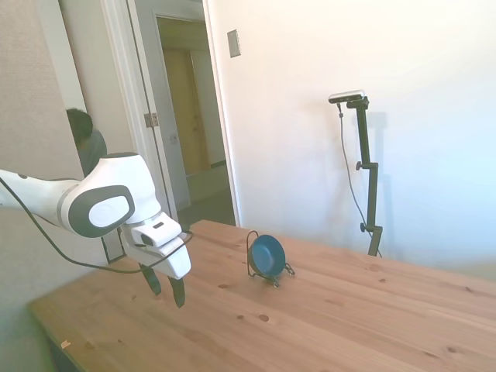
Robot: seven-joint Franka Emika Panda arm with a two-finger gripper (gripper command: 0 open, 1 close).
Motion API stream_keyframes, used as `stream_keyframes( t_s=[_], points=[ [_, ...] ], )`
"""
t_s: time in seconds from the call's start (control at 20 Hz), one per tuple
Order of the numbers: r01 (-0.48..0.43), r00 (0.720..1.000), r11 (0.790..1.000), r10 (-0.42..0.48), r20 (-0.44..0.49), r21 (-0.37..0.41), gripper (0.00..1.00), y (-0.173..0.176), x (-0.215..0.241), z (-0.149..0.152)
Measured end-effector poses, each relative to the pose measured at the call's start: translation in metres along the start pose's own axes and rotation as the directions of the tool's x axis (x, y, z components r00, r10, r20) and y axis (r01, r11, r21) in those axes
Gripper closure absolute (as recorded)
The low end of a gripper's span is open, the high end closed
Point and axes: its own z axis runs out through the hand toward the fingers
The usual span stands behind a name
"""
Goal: Unload the bowl
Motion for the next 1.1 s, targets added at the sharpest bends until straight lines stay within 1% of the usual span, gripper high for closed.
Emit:
stream_keyframes(
  t_s=[0.2,0.3,0.45,0.65,0.85,1.0,1.1],
  points=[
    [0.017,1.000,1.000,-0.017,-0.005,-0.009,0.00,-0.002,0.000,0.002],
    [0.035,0.999,0.999,-0.035,-0.016,-0.001,0.00,-0.005,0.006,0.002],
    [0.087,0.995,0.996,-0.086,-0.060,0.020,0.00,-0.015,0.027,0.008],
    [0.154,0.982,0.986,-0.146,-0.118,0.059,0.00,-0.023,0.063,0.015],
    [0.241,0.953,0.964,-0.213,-0.216,0.111,0.00,-0.022,0.096,-0.003],
    [0.277,0.941,0.946,-0.233,-0.246,0.165,0.00,-0.019,0.114,-0.012],
    [0.283,0.937,0.940,-0.229,-0.264,0.189,0.00,-0.018,0.127,-0.016]
  ],
)
